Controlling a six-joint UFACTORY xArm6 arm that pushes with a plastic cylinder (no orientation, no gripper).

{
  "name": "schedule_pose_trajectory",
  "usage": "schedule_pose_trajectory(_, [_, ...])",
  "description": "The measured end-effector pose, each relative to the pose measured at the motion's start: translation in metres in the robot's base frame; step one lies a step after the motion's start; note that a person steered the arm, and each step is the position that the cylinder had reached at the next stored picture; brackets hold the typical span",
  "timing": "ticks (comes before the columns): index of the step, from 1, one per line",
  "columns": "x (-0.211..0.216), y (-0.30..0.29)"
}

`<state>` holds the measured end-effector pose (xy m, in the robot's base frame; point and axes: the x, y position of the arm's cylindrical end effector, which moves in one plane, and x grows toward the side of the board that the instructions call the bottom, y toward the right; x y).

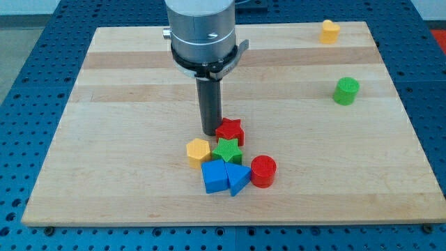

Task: Push the yellow heart to the green circle

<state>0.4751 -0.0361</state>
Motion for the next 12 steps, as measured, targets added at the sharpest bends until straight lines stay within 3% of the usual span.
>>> schedule_pose_trajectory(1, [-0.019,0.0])
schedule_pose_trajectory(5, [-0.186,0.029])
schedule_pose_trajectory(7, [-0.246,0.07])
schedule_pose_trajectory(9, [-0.279,0.138])
schedule_pose_trajectory(12, [-0.284,0.221])
